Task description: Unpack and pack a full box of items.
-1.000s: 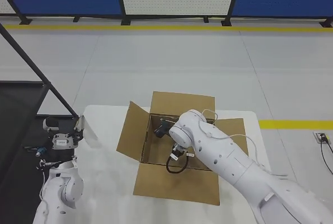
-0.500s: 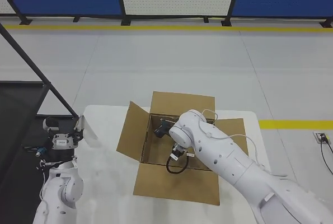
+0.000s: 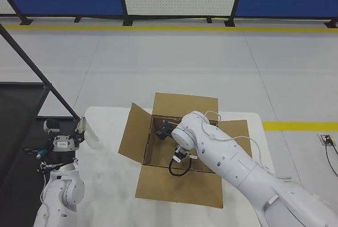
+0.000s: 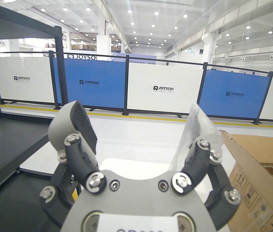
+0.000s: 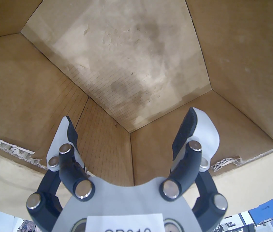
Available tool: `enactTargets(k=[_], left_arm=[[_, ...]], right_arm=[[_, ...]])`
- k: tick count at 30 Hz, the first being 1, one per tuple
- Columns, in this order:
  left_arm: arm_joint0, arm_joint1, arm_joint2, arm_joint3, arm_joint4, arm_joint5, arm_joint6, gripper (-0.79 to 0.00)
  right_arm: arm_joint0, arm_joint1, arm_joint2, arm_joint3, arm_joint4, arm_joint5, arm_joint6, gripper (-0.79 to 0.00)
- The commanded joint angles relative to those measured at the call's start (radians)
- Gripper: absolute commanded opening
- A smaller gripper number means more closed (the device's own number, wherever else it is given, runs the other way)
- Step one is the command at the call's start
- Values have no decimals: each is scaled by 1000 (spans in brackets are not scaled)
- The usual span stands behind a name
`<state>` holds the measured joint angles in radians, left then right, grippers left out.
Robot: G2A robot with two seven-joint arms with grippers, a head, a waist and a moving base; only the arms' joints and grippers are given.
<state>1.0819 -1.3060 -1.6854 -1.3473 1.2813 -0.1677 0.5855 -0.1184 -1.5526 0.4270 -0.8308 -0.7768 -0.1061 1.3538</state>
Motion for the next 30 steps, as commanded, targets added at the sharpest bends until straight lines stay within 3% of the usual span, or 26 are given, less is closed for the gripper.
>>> enactTargets(k=[1,13,22,30], left_arm=[[0,0,0,0,0,0,0,0],[12,1,-7,-15,-16,20,-17,0],[-4,3,-1,11,-21,41,-21,0],[-13,3,8,32,-33,52,-9,0]], right_arm=[[0,0,0,0,0,0,0,0],[-26,-13,-29,5,-46,-140,10,0],[-45,-23,-70,16,-149,-324,-91,0],[-69,-6,-56,4,-159,-485,-148,0]])
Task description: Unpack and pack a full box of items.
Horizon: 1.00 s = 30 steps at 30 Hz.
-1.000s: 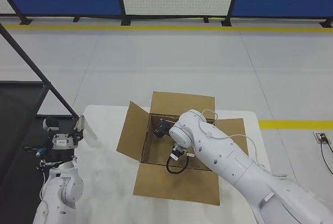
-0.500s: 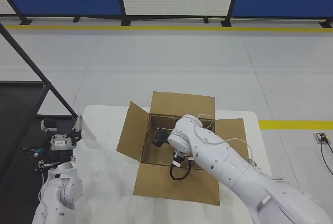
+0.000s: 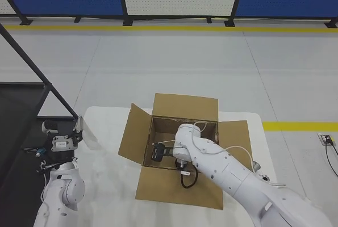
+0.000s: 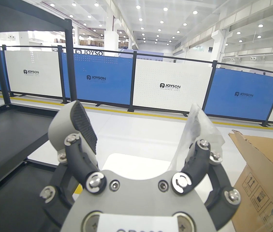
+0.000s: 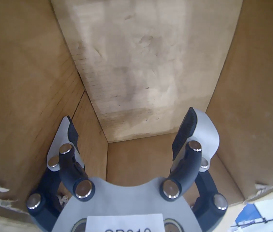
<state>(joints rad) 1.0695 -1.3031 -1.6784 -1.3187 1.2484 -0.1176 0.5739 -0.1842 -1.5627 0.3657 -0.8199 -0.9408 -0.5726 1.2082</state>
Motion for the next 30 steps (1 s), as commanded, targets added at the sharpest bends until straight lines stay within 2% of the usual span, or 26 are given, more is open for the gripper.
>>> enactTargets(k=[1,9,11,14,30], left_arm=[[-2,0,2,8,-4,4,4,0],[-8,1,4,40,-16,10,12,0],[-12,2,1,54,-24,12,12,0],[-16,3,-7,85,-28,16,16,0],[-16,3,-7,85,-28,16,16,0]], right_arm=[[-6,8,11,-13,9,-31,2,0],[-29,50,24,-97,64,-56,-17,0],[-21,60,19,-100,80,-14,25,0],[-21,60,19,-100,80,-14,25,0],[-21,60,19,-100,80,-14,25,0]])
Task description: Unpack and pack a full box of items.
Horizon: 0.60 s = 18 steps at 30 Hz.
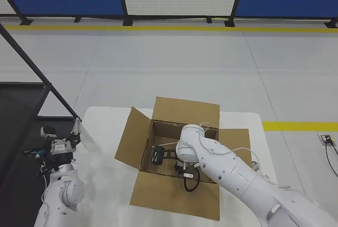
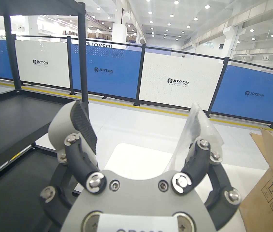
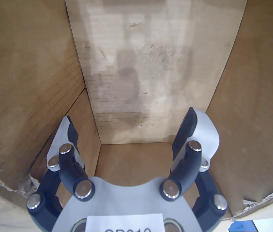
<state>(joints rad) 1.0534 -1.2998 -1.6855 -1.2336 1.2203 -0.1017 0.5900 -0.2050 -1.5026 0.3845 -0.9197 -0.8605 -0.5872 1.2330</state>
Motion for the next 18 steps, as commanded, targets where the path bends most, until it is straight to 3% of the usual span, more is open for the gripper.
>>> enactTargets(k=[1,15,18], left_arm=[[0,0,0,0,0,0,0,0],[0,0,0,0,0,0,0,0],[0,0,0,0,0,0,0,0]], right_arm=[[0,0,0,0,0,0,0,0],[0,0,0,0,0,0,0,0],[-19,7,8,11,-51,30,-90,0]])
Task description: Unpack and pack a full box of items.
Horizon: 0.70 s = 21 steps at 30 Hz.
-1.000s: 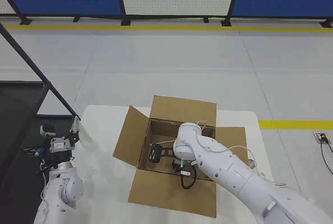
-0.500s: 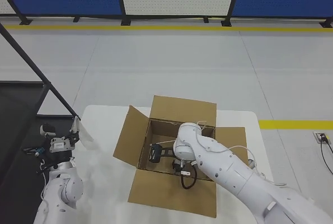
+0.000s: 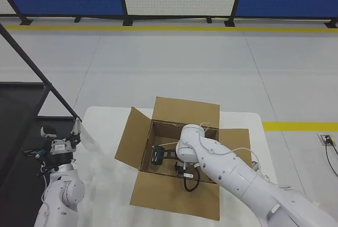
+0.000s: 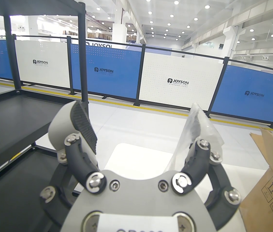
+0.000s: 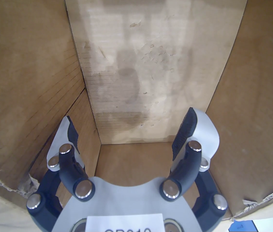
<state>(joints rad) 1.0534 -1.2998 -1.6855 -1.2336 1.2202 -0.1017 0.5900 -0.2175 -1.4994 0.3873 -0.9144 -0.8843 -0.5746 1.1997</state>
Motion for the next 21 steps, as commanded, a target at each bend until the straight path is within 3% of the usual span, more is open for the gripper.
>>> enactTargets(k=[1,7,14,18,21], left_arm=[[0,0,0,0,0,0,0,0],[0,0,0,0,0,0,0,0],[0,0,0,0,0,0,0,0],[0,0,0,0,0,0,0,0],[0,0,0,0,0,0,0,0]], right_arm=[[-14,8,12,7,-48,34,-104,0],[-98,65,80,-56,-190,135,-336,0],[-323,202,298,-328,-331,190,-577,0],[-501,276,459,-527,-391,153,-690,0],[-561,296,513,-587,-404,127,-703,0]])
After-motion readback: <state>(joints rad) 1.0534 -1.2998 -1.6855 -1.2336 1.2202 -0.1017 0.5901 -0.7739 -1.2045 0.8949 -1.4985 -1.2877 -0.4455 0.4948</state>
